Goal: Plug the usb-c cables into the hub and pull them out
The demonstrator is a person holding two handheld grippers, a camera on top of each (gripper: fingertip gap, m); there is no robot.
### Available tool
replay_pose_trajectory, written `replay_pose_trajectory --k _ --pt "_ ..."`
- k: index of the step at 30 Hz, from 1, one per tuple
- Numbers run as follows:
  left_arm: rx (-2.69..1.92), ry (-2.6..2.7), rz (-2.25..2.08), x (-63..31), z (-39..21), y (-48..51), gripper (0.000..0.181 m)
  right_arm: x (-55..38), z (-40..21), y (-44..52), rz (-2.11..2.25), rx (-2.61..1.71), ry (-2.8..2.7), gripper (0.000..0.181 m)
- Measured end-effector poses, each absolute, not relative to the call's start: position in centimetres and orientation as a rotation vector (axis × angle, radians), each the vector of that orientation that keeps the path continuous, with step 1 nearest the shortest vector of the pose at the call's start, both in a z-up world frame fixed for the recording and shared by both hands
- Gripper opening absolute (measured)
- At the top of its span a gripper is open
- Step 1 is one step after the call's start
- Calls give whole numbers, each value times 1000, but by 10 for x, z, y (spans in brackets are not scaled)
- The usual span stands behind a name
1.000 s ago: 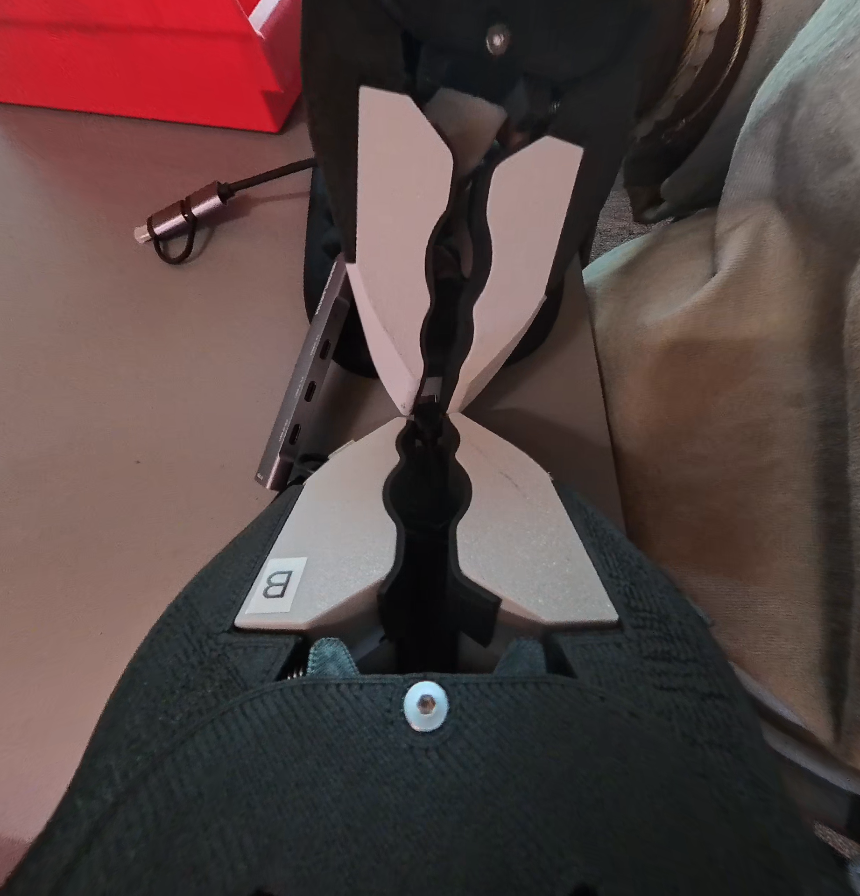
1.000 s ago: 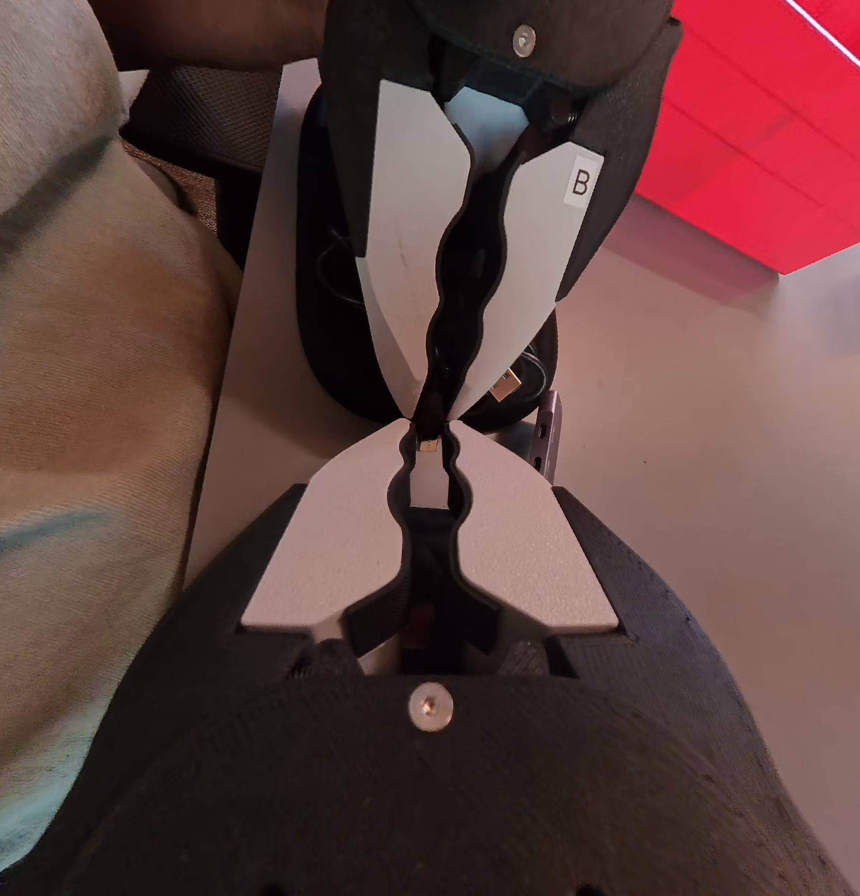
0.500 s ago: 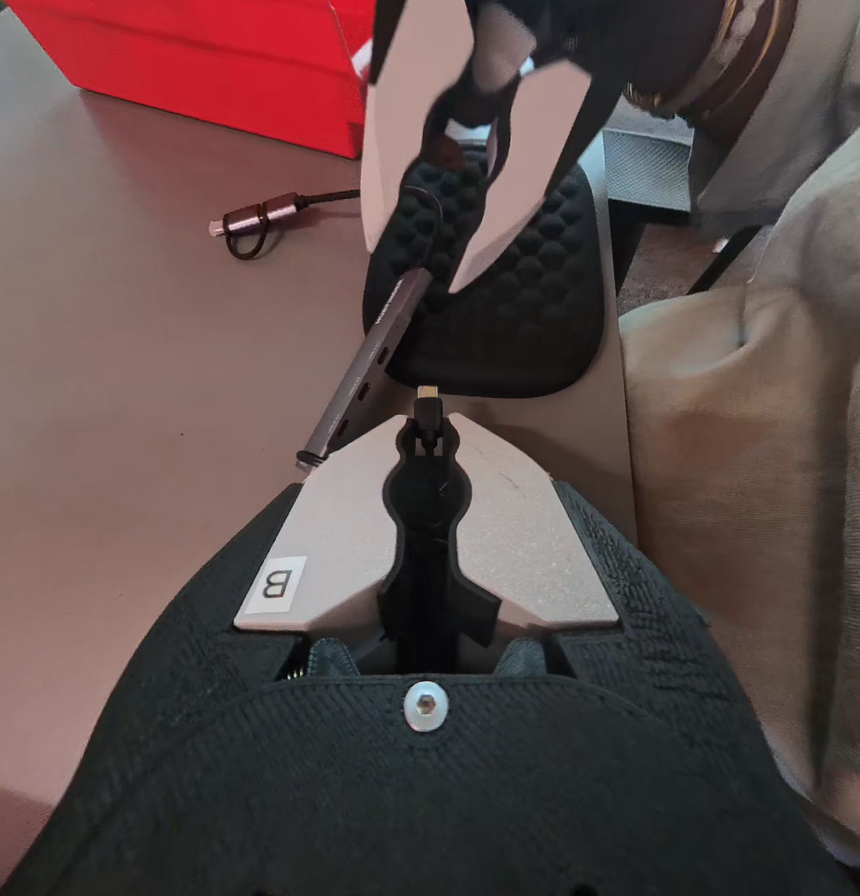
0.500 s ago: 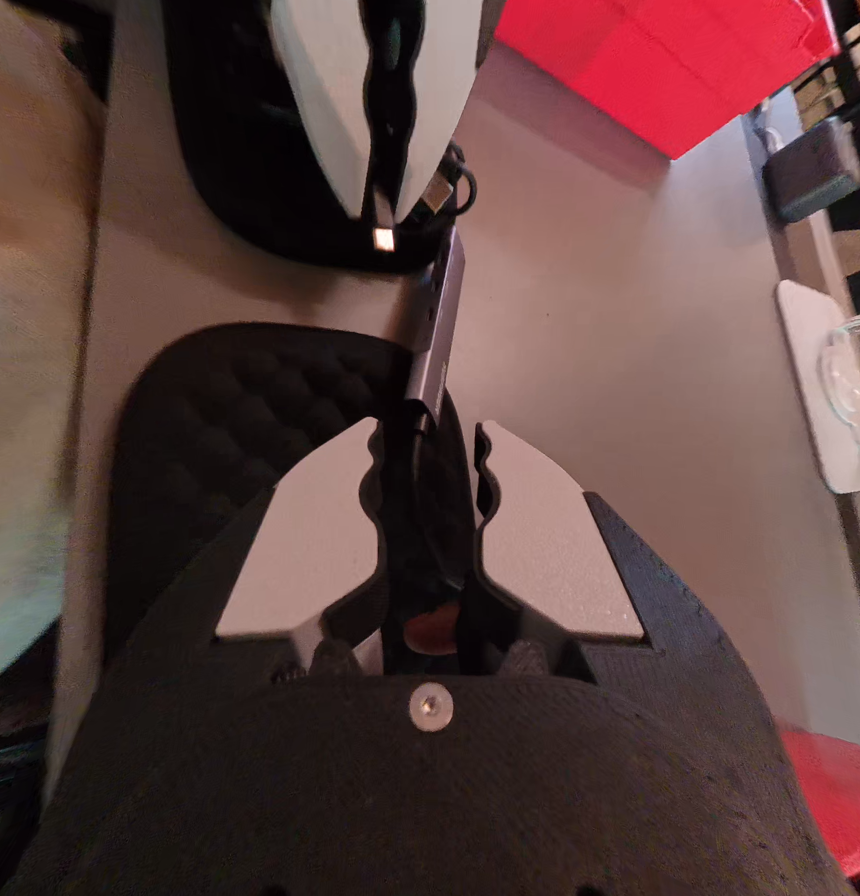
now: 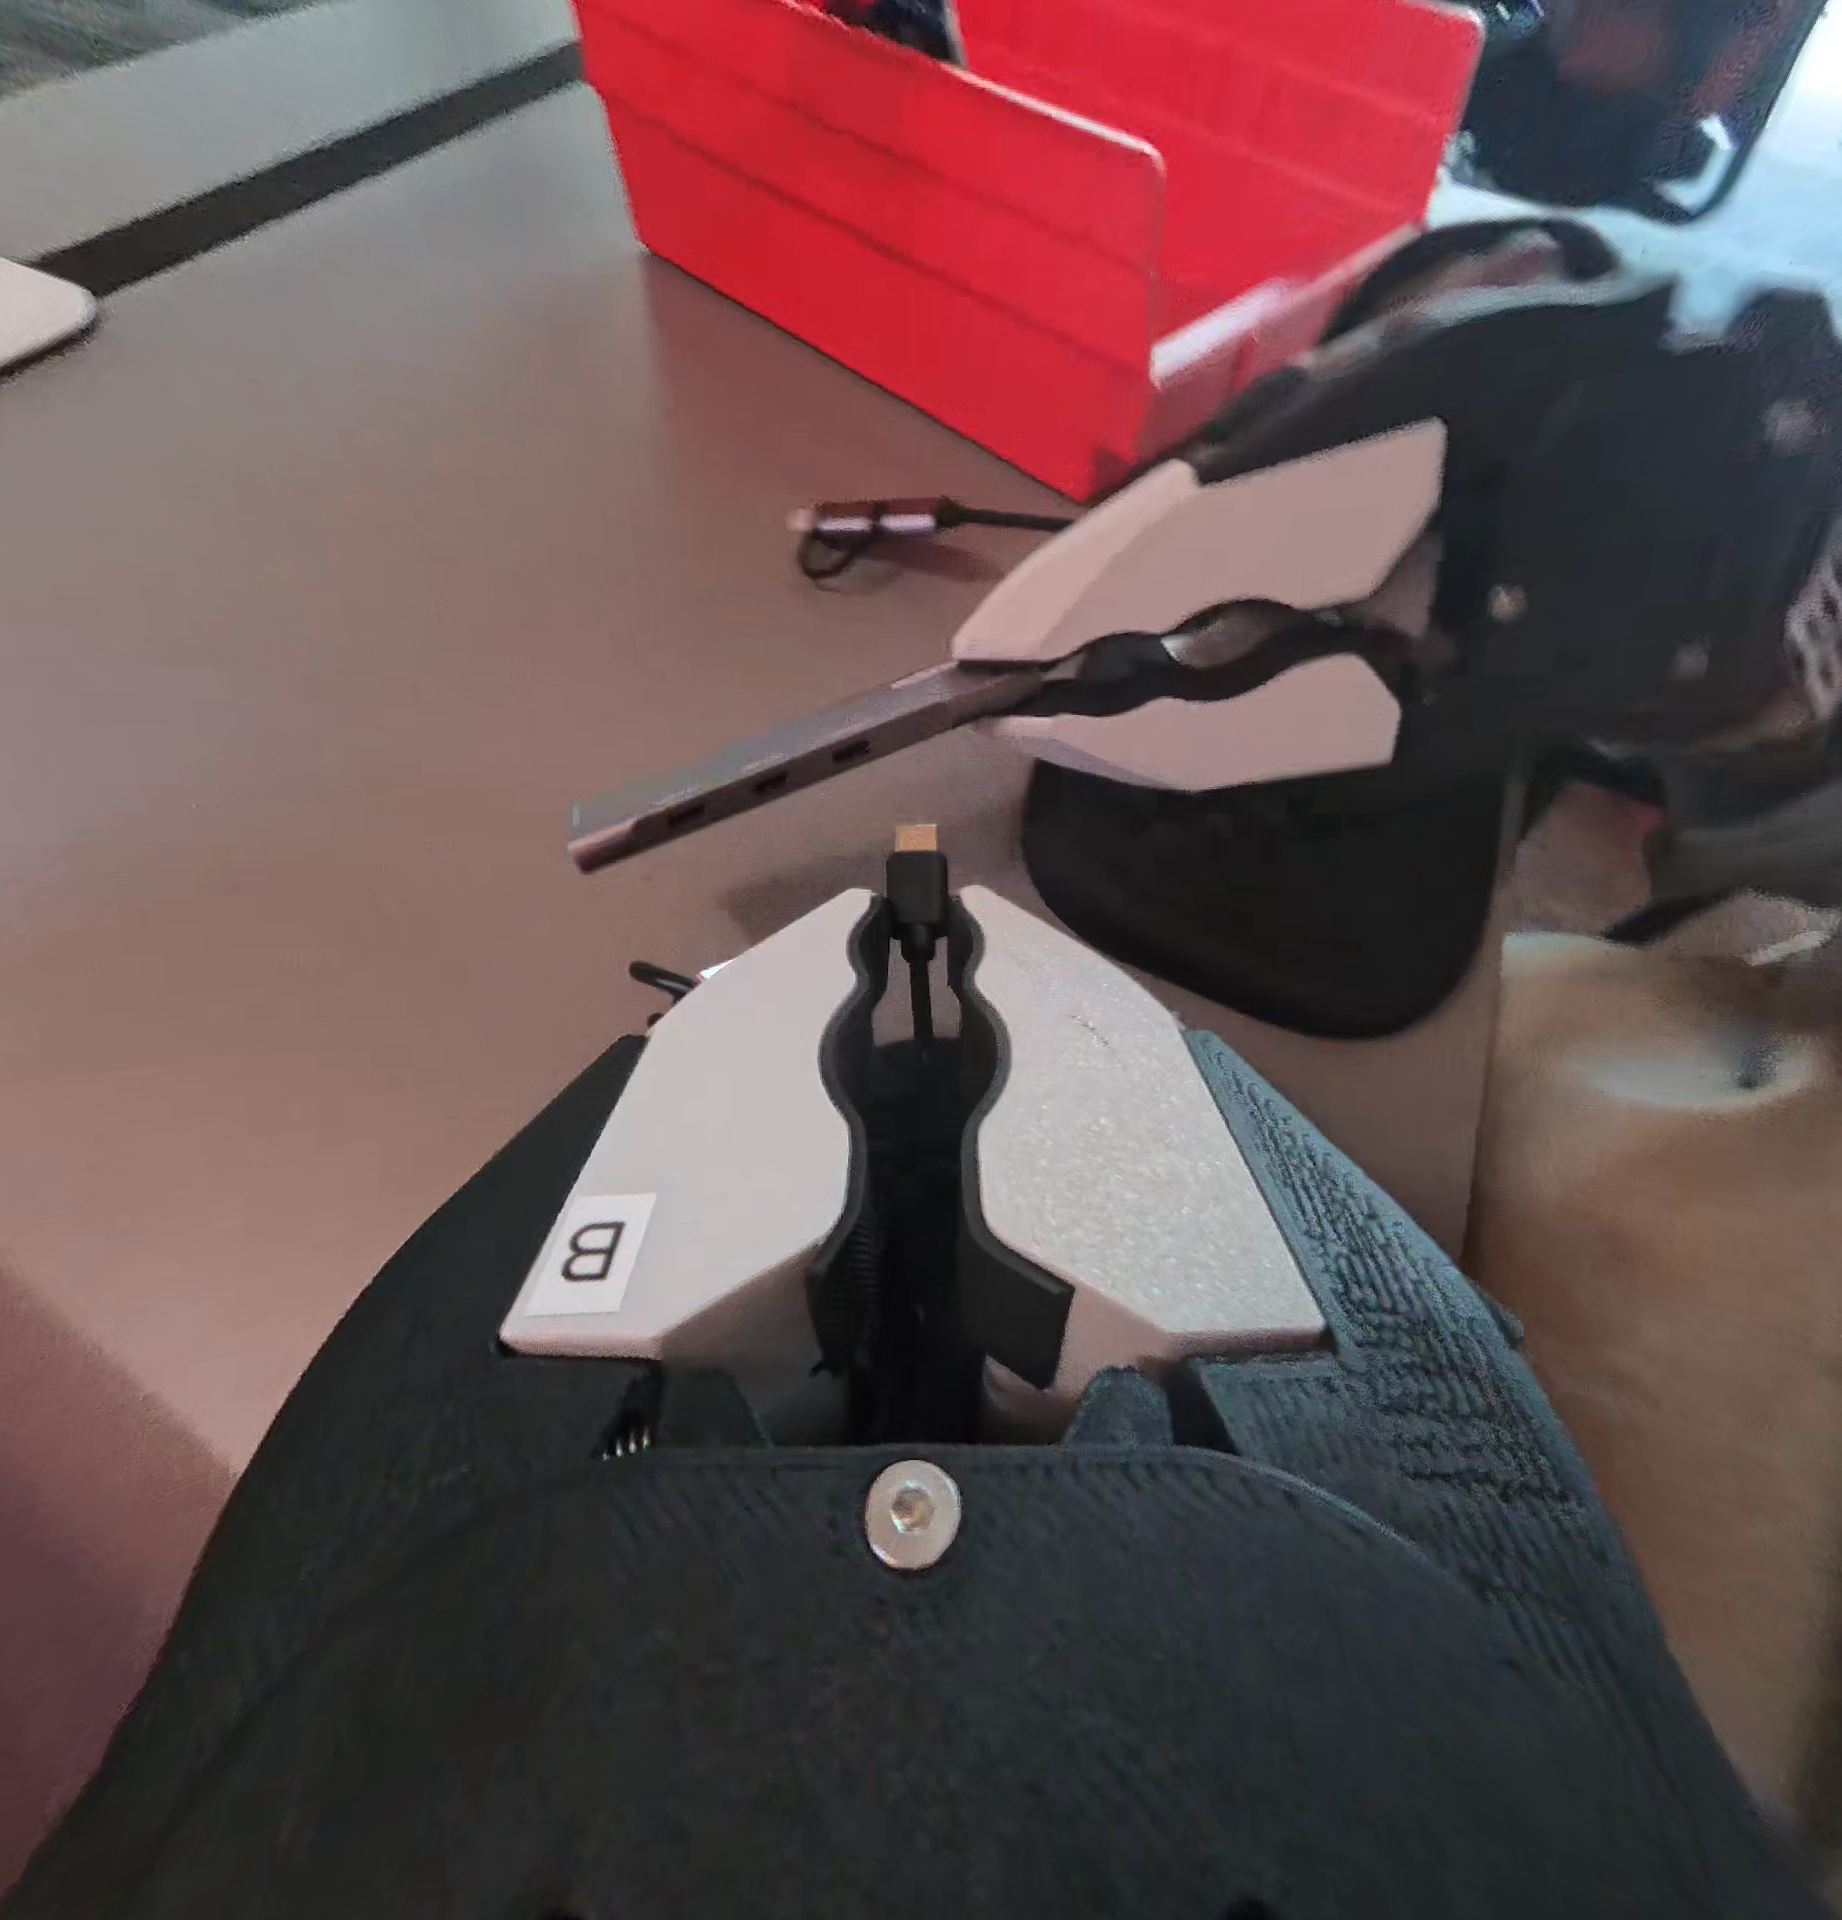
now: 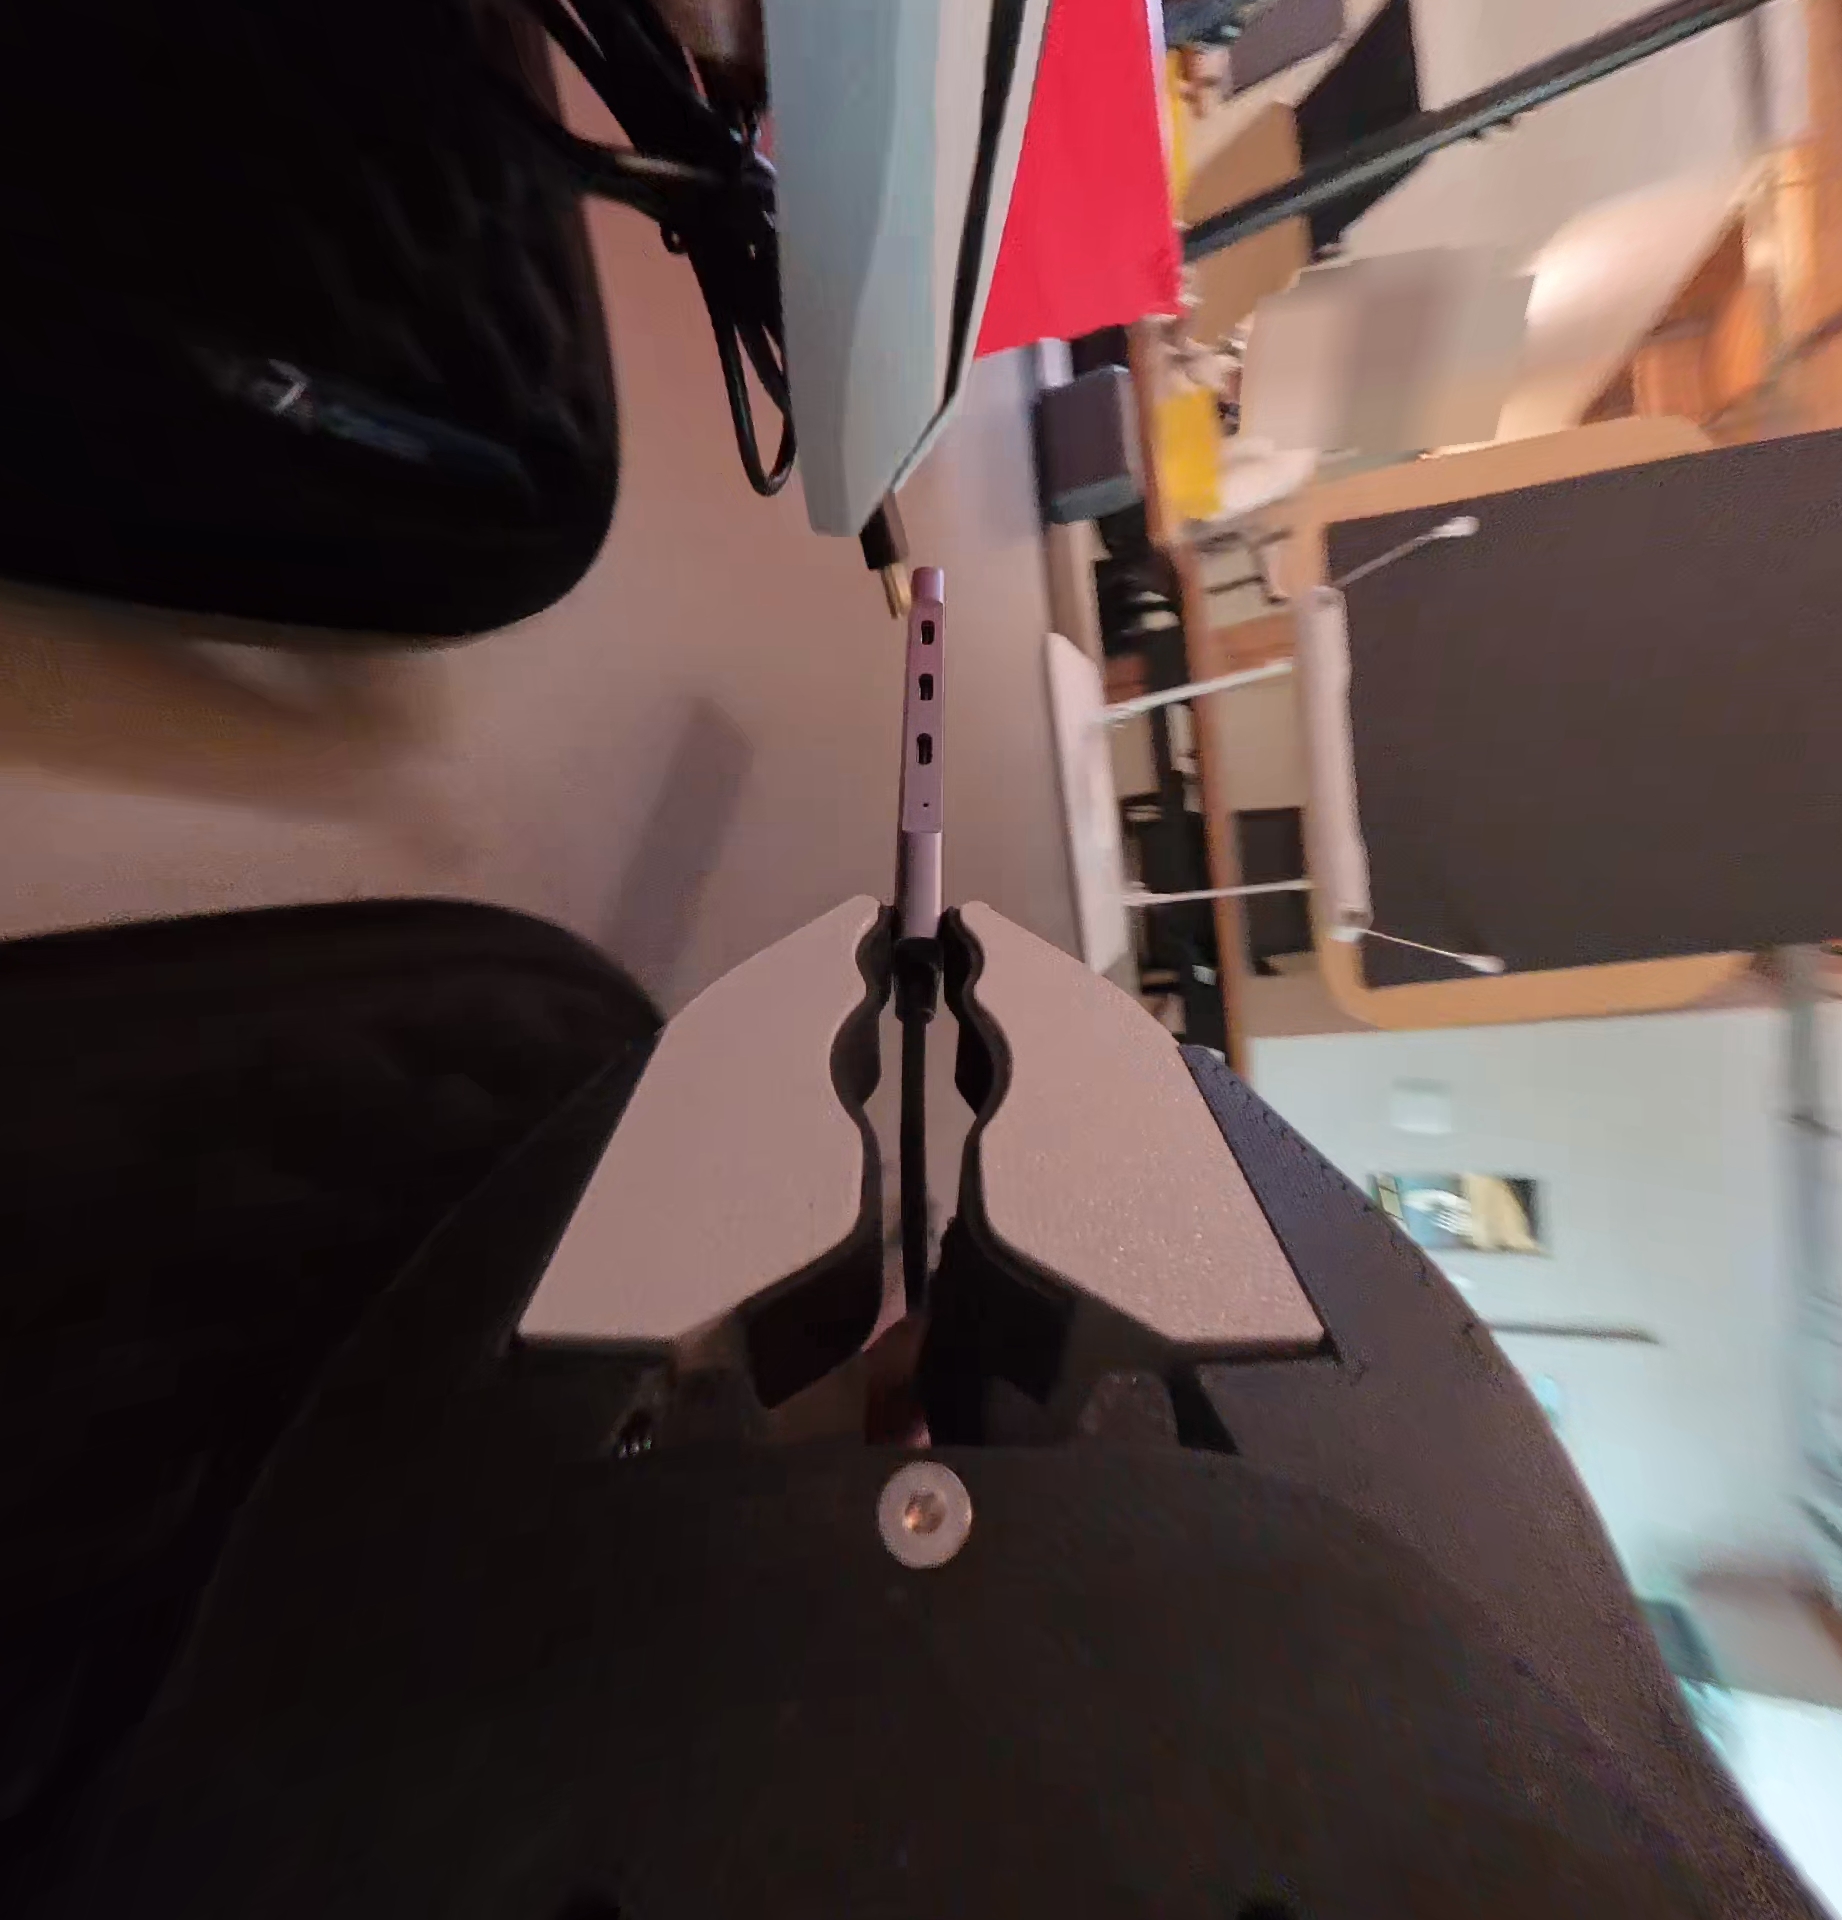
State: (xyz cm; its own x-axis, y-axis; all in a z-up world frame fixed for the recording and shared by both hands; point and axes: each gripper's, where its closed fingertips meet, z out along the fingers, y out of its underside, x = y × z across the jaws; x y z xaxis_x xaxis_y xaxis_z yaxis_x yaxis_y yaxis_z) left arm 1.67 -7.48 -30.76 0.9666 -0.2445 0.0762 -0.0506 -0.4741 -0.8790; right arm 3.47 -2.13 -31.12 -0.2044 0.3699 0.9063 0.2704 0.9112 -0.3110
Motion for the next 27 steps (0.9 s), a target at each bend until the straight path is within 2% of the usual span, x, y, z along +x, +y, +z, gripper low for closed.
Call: replay_pose_trajectory --k 5,15,27 --pt "-2059 110 -148 -2 -303 -63 9 22 -303 -25 -115 -424 -1697 8" --pt "-2050 61 -84 -9 -300 -54 9 10 -299 -30 -147 -499 -1638 8" --pt "-2109 107 -38 -12 -304 -58 9 14 -298 -38 -155 -360 -1610 8"
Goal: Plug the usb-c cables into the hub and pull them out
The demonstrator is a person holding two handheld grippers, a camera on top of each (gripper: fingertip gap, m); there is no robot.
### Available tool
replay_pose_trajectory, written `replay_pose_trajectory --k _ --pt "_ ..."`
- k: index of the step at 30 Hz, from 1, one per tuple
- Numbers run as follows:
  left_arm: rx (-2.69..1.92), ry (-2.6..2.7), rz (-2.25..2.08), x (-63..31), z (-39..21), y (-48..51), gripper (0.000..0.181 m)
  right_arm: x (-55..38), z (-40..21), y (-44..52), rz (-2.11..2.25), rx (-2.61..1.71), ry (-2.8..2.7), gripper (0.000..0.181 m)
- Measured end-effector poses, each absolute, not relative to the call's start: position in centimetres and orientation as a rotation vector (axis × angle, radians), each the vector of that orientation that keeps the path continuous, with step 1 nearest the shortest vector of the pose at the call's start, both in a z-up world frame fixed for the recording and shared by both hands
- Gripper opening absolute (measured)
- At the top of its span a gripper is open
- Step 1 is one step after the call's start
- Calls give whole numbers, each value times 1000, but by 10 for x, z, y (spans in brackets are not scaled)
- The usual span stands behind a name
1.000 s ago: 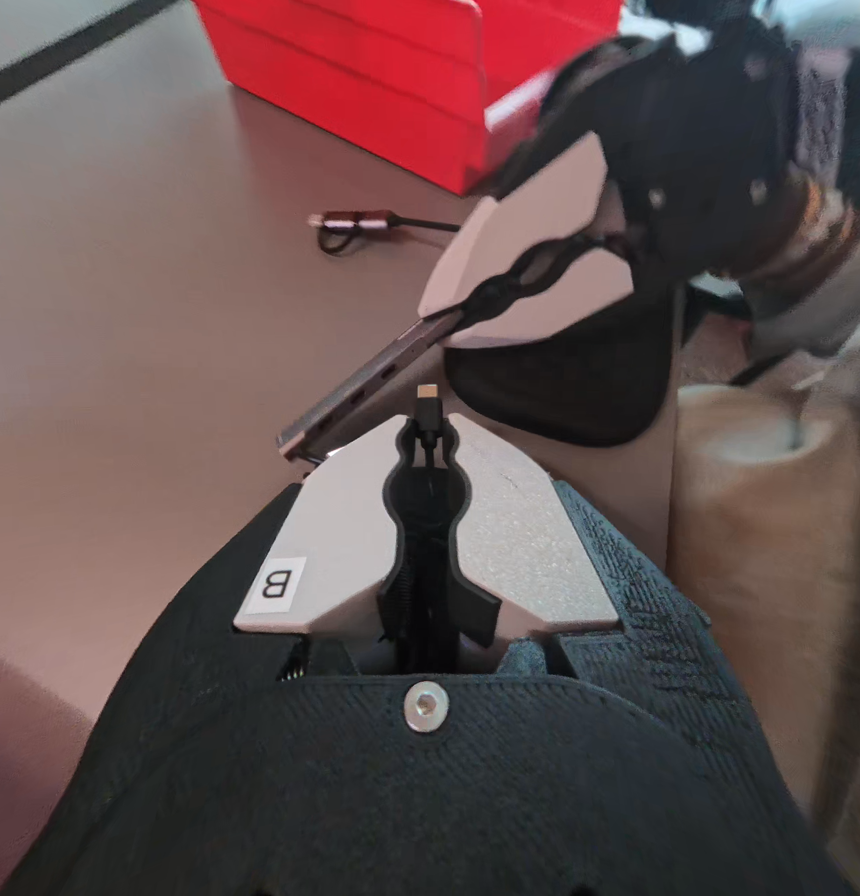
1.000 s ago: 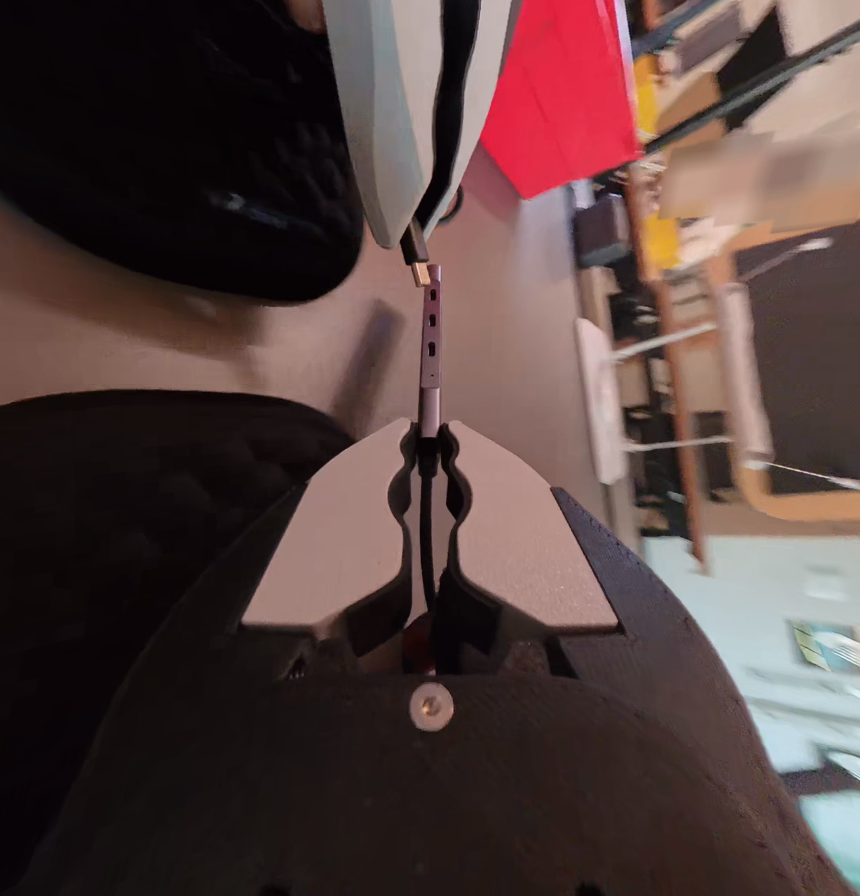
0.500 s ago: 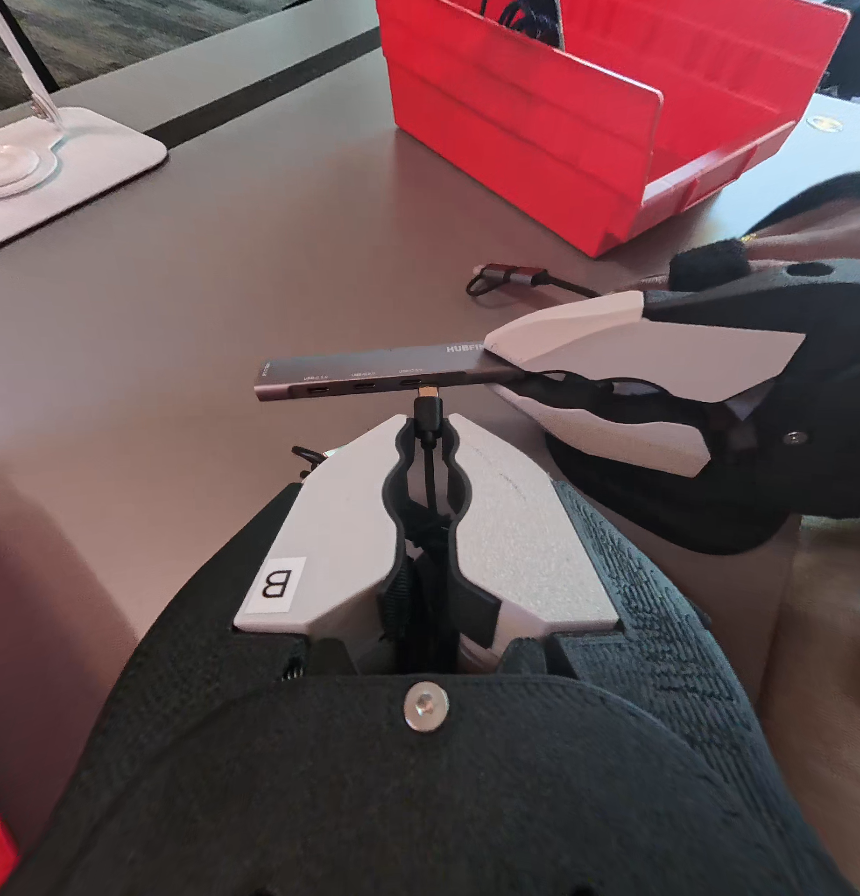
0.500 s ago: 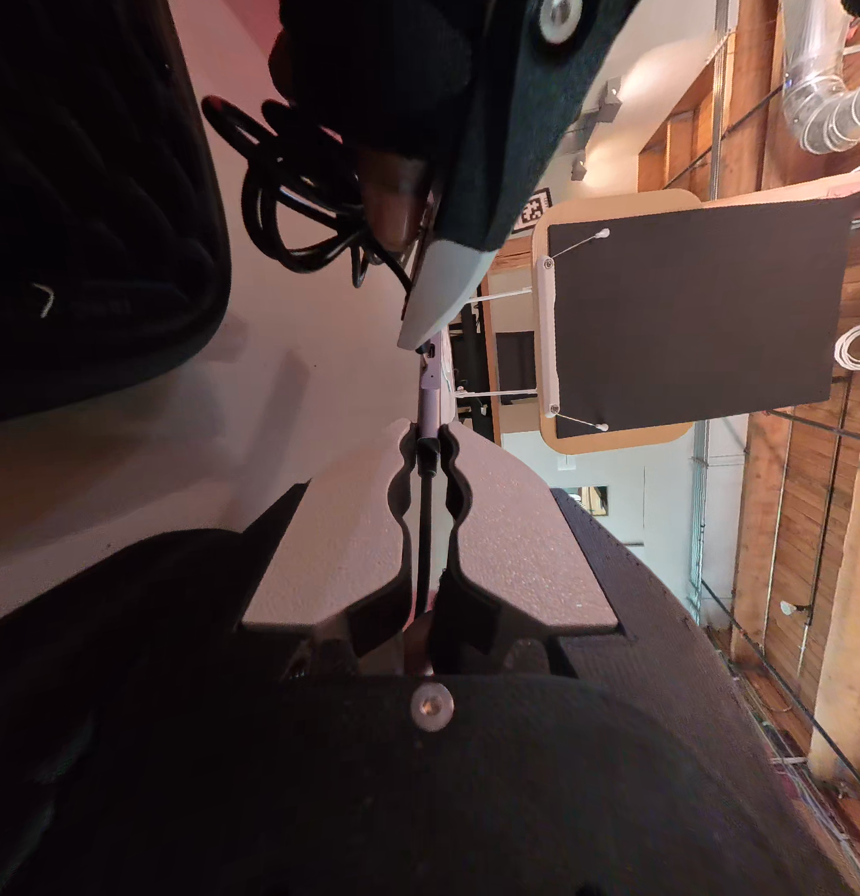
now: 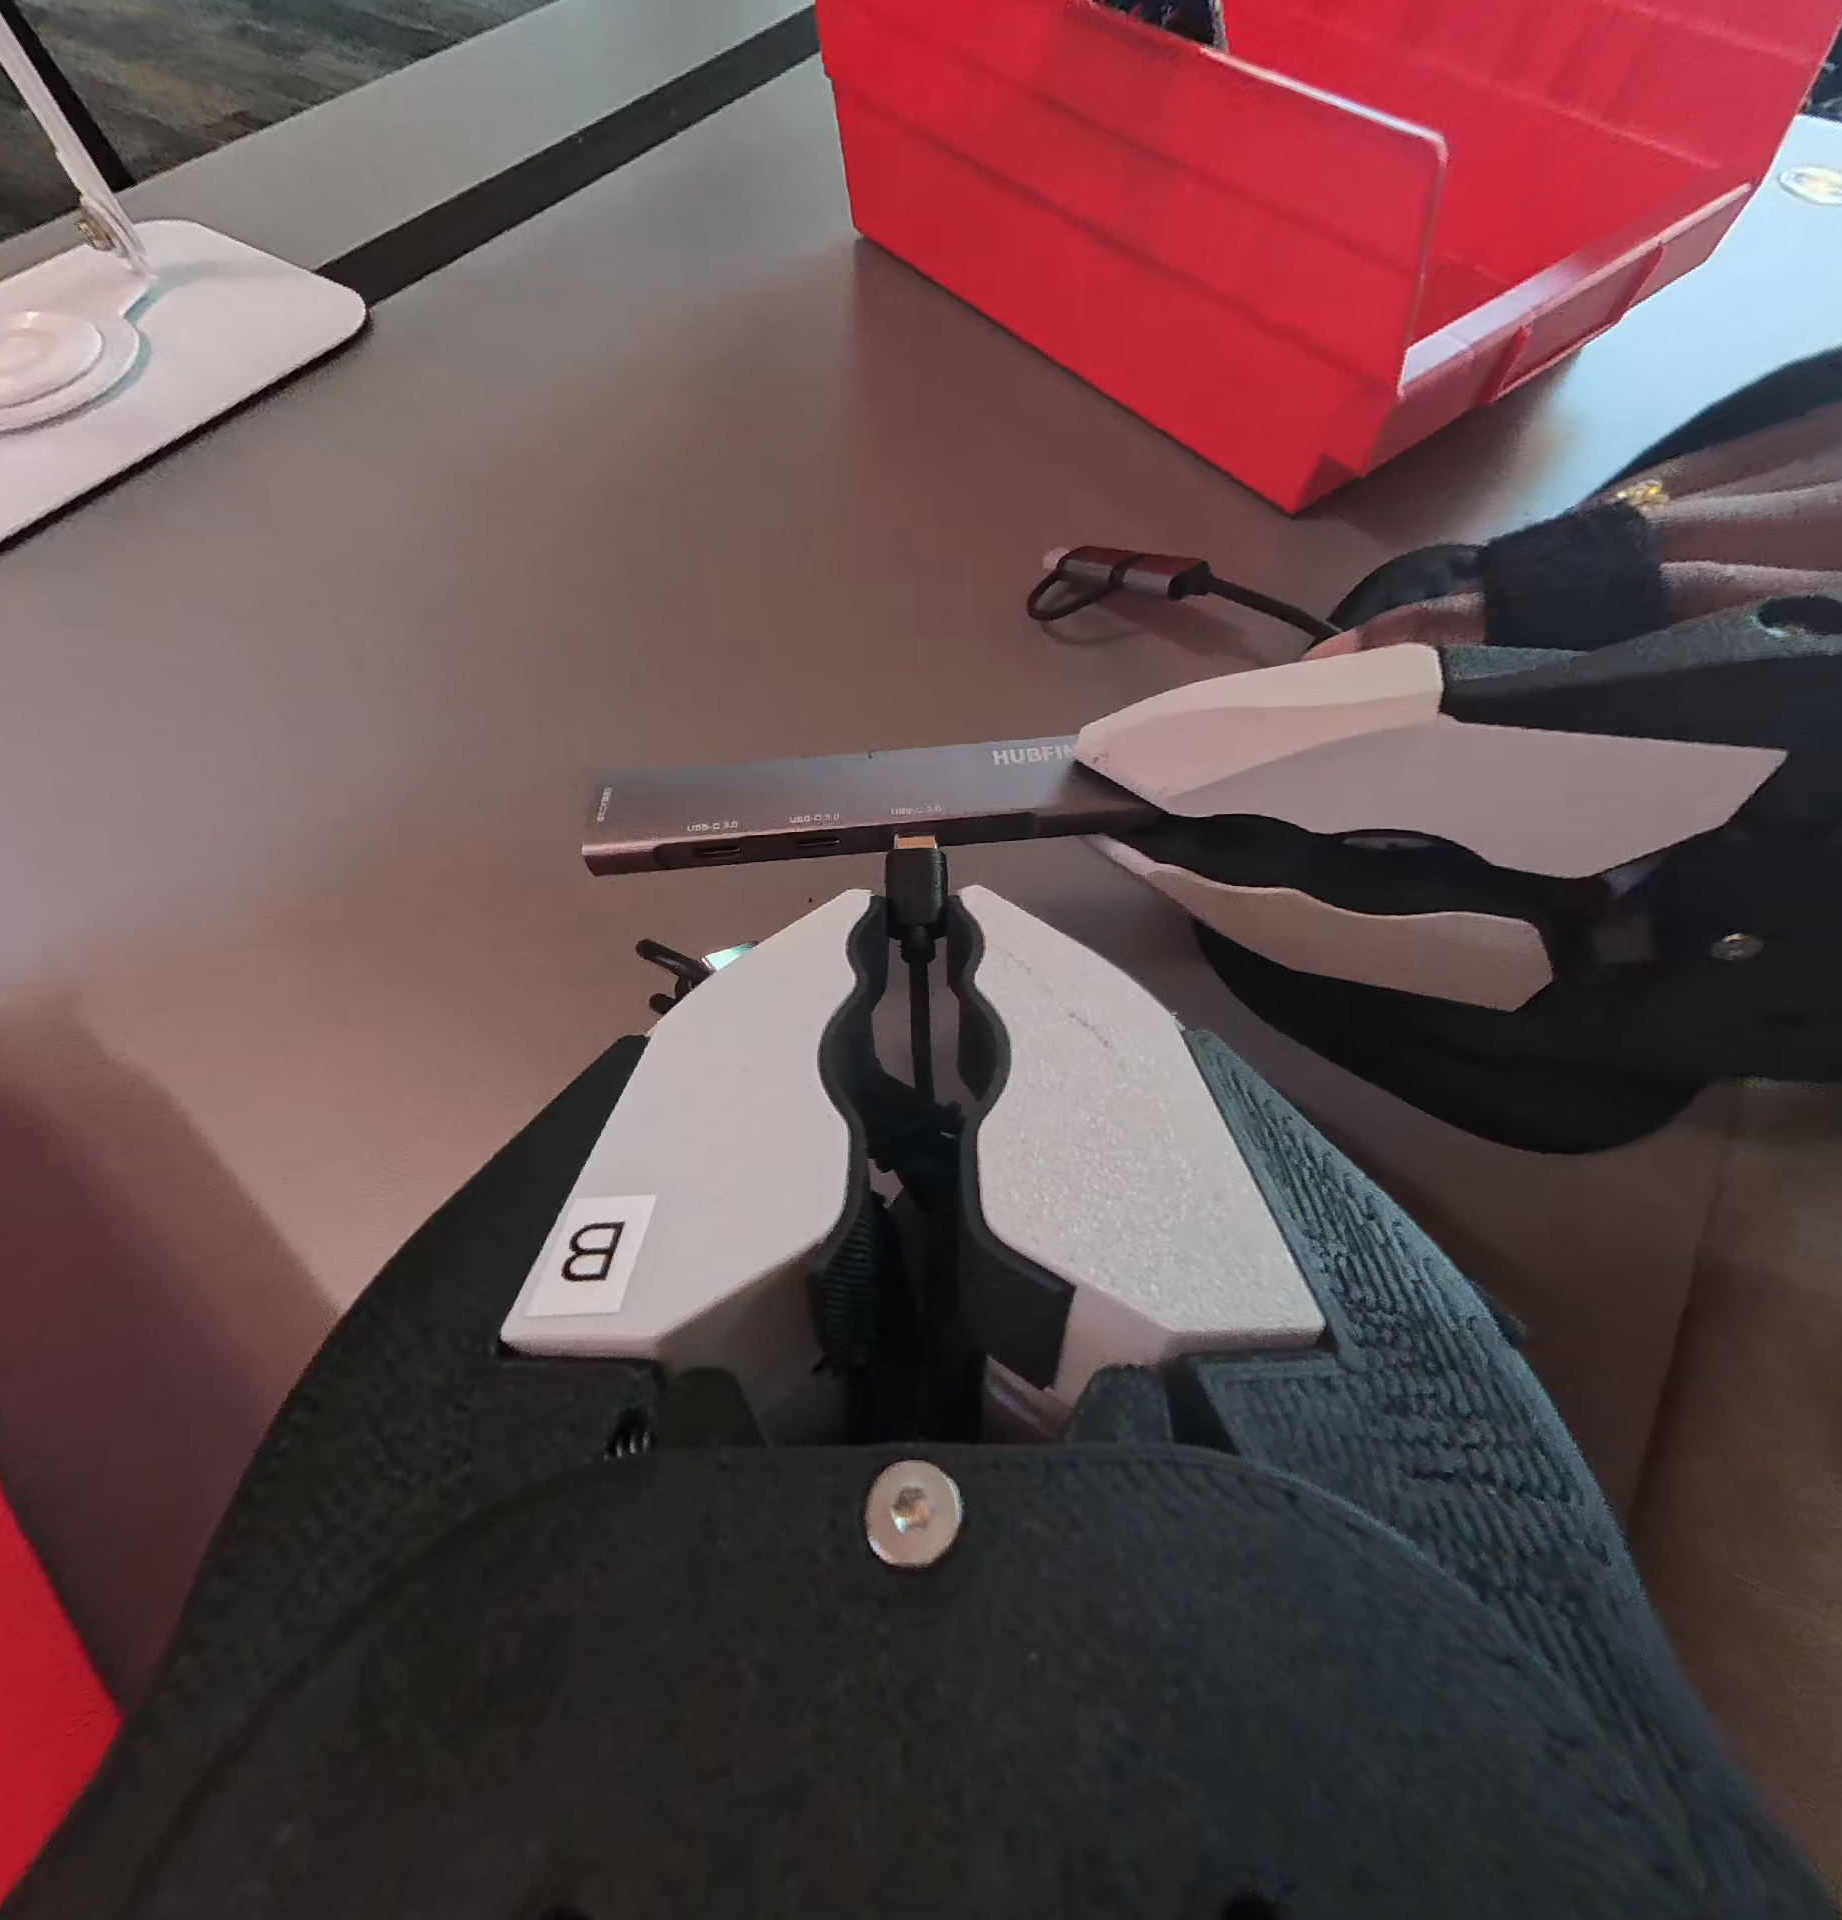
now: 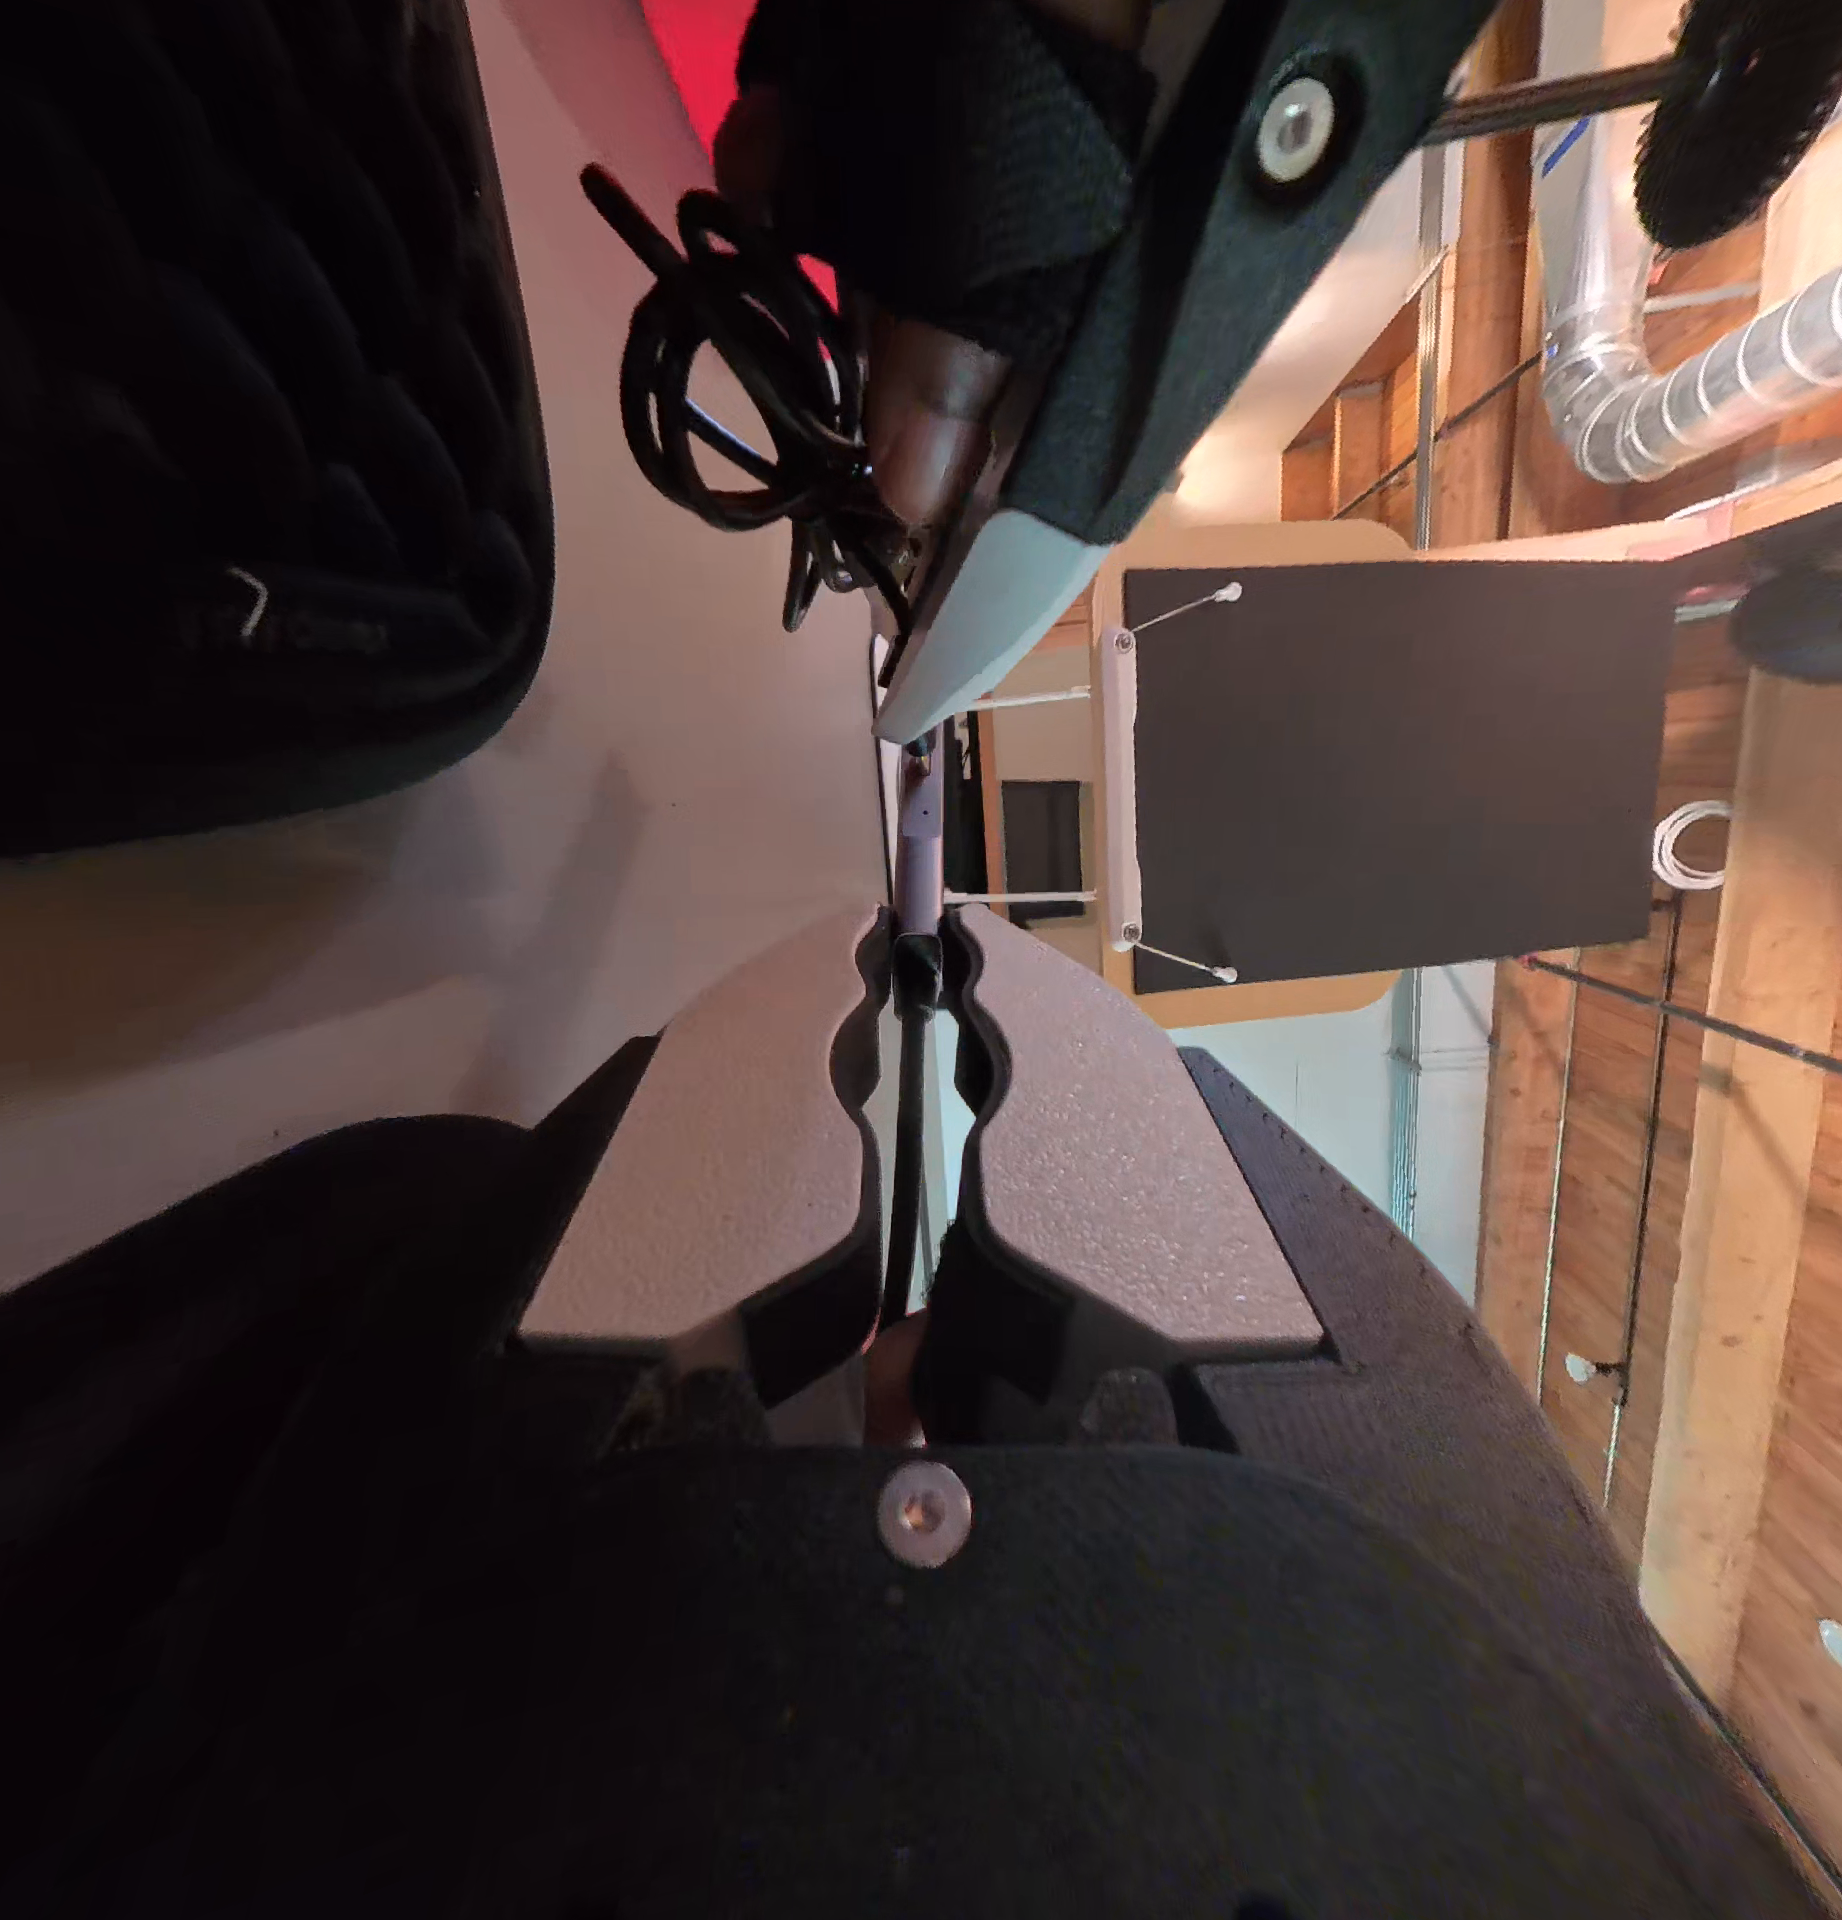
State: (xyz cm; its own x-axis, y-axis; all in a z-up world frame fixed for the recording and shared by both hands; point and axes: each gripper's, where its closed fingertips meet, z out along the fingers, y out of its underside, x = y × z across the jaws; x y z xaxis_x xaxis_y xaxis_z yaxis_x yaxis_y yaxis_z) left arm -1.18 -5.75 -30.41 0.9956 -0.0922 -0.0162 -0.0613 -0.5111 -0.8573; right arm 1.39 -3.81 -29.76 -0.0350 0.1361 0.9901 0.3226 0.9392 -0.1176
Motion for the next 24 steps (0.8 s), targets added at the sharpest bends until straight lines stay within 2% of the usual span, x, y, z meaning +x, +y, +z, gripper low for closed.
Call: replay_pose_trajectory --k 13,20,24 --pt "-1995 442 7 3 -293 -56 9 32 -285 -56 7 0 -1595 7" --pt "-2075 621 -50 11 -311 -56 9 40 -299 -74 77 192 -1692 9" --pt "-2097 640 -101 20 -325 -57 9 49 -312 -74 234 131 -1760 14"
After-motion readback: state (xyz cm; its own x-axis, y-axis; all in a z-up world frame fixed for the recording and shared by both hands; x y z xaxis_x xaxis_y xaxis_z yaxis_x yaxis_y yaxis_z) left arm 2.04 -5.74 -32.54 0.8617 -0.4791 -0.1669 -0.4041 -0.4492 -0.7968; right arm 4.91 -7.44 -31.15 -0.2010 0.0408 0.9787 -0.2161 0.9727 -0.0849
